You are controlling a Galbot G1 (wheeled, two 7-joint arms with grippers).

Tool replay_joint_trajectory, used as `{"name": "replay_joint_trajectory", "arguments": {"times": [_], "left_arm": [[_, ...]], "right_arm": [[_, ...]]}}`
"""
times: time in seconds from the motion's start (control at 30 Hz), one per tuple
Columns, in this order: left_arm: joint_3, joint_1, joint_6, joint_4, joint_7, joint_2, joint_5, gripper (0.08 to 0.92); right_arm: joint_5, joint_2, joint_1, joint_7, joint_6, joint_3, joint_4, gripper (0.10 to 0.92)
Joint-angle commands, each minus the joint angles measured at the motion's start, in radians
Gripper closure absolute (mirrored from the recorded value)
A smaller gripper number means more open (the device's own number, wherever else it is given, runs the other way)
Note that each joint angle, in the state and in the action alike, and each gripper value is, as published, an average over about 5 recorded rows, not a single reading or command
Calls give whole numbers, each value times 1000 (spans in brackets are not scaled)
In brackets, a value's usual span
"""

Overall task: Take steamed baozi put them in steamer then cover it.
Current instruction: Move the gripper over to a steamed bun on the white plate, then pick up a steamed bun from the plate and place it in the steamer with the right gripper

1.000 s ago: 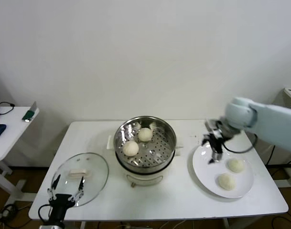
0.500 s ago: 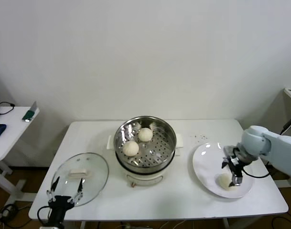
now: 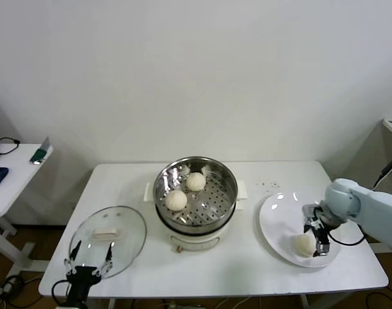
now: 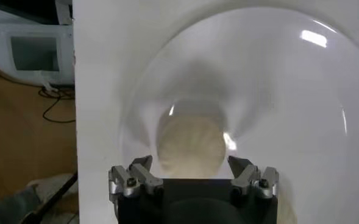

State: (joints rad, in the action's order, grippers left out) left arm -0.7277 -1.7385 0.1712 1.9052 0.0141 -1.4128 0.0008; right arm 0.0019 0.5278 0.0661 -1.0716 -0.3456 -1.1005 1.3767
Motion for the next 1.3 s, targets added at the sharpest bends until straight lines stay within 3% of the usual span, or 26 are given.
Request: {"name": "replay_joint_trajectory", "arguments": {"times": [0.03, 0.2, 0.47, 0.63, 0.8, 1.0, 1.3], "left_arm": [[-2, 0, 1, -2, 0, 0, 0, 177], [-3, -1, 3, -3, 0, 0, -1, 177], [-5, -8, 1, 1, -8, -1, -6, 177], [-8, -12, 3, 3, -8, 2, -10, 177], [-5, -13, 2, 8, -8, 1, -8, 177], [-1, -18, 3, 16, -5, -5, -4, 177], [-2, -26, 2, 24, -5, -6, -3, 177]], "right_arm": [[-20, 35, -31, -2, 3, 17, -35, 203], [-18, 37, -21, -5, 6, 7, -33, 230], [-14, 20, 6, -11, 27, -15, -25, 351], [-1, 15, 75, -16, 69, -45, -13, 371], [-16, 65, 348, -42, 227, -224, 2, 372], [-7, 231, 736, -62, 476, -436, 21, 370], [-14, 473, 898, -70, 684, -422, 51, 359]]}}
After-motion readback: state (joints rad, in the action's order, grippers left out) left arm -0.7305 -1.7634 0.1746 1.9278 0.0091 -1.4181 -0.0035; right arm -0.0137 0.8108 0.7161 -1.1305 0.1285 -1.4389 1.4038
